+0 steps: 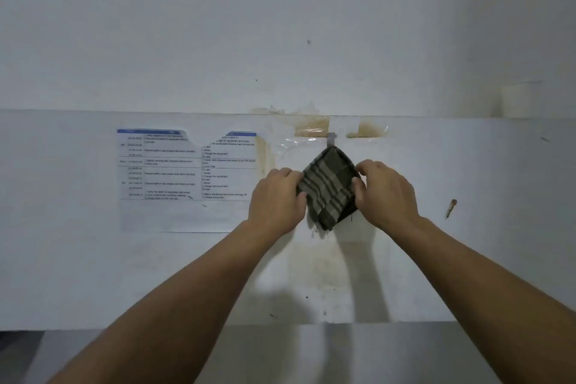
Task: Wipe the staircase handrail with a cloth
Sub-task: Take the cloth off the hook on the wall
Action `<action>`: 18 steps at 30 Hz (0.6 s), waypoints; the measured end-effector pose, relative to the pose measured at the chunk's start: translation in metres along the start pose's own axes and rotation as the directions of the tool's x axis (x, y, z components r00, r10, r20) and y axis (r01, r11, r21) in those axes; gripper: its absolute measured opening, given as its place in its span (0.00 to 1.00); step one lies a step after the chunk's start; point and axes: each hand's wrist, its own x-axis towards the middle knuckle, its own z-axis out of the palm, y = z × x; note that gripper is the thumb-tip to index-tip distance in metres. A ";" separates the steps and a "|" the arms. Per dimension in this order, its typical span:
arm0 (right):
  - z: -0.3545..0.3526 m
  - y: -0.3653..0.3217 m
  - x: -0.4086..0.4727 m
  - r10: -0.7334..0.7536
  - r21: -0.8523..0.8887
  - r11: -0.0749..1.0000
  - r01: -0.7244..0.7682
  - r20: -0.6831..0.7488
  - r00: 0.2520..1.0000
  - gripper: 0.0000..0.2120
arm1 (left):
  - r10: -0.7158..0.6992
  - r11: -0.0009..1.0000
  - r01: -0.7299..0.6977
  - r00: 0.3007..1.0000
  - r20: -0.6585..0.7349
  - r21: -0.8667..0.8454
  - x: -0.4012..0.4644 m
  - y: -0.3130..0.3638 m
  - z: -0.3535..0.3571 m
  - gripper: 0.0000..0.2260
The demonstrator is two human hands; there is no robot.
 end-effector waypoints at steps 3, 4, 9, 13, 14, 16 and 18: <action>0.010 0.003 0.014 0.035 0.011 0.999 -0.035 -0.010 0.999 0.10 | -0.011 0.999 0.008 0.998 -0.056 -0.054 0.015 -0.004 0.011 0.11; 0.014 0.003 0.018 0.050 0.001 0.999 -0.050 0.003 0.999 0.10 | -0.014 0.999 0.010 0.998 -0.068 -0.053 0.019 -0.004 0.015 0.11; 0.030 0.007 0.031 0.111 0.027 0.993 -0.111 -0.006 0.994 0.10 | -0.046 0.998 0.040 0.993 -0.106 -0.057 0.038 -0.009 0.033 0.08; 0.037 0.011 0.034 0.169 0.061 0.984 -0.170 0.018 0.985 0.10 | -0.111 0.988 0.099 0.989 -0.102 -0.116 0.044 -0.008 0.037 0.06; 0.037 0.011 0.035 0.176 0.073 0.982 -0.177 0.012 0.984 0.10 | -0.127 0.984 0.111 0.986 -0.110 -0.142 0.045 -0.008 0.036 0.05; 0.033 0.013 0.040 0.188 0.111 0.977 -0.184 -0.031 0.982 0.08 | -0.152 0.973 0.123 0.979 -0.139 -0.198 0.048 -0.009 0.031 0.04; 0.026 0.012 0.047 0.191 0.163 0.971 -0.177 -0.081 0.978 0.07 | -0.155 0.964 0.108 0.970 -0.186 -0.241 0.053 -0.012 0.023 0.05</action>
